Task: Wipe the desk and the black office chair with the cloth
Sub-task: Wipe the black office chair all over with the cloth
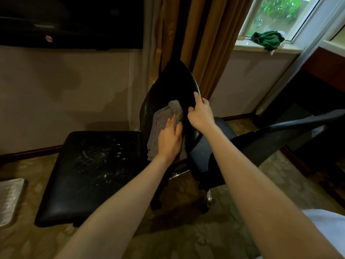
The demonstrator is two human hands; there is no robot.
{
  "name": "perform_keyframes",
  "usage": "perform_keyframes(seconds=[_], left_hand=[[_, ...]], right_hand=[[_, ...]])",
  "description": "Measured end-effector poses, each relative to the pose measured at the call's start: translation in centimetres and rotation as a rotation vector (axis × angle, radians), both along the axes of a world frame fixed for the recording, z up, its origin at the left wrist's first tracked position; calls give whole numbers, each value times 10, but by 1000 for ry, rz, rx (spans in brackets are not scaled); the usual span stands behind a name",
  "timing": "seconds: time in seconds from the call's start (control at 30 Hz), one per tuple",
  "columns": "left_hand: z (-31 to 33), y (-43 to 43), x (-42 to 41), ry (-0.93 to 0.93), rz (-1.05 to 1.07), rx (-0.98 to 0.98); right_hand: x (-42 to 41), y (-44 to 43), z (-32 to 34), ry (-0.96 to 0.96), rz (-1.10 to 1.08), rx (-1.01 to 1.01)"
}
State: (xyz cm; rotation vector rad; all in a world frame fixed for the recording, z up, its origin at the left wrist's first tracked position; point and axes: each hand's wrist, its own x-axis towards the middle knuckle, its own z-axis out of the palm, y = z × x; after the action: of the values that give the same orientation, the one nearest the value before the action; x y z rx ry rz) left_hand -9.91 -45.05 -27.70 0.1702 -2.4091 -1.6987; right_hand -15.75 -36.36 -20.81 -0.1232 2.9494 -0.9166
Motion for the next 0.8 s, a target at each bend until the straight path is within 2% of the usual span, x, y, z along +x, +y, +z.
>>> perform_keyframes(seconds=[0.1, 0.23, 0.43, 0.63, 0.7, 0.8], left_hand=[[6, 20, 24, 77, 5, 3], [4, 31, 27, 61, 32, -48], [-28, 10, 20, 27, 14, 3], [-82, -45, 0, -187, 64, 137], [-87, -50, -9, -166, 87, 101], [-69, -47, -17, -95, 118, 171]], right_hand=[[-2, -1, 2, -5, -24, -74], [-7, -1, 3, -10, -28, 18], [-9, 0, 3, 1, -44, 69], [-13, -1, 0, 43, -33, 132], [-15, -5, 2, 56, -41, 198], [-18, -18, 10, 58, -28, 292]])
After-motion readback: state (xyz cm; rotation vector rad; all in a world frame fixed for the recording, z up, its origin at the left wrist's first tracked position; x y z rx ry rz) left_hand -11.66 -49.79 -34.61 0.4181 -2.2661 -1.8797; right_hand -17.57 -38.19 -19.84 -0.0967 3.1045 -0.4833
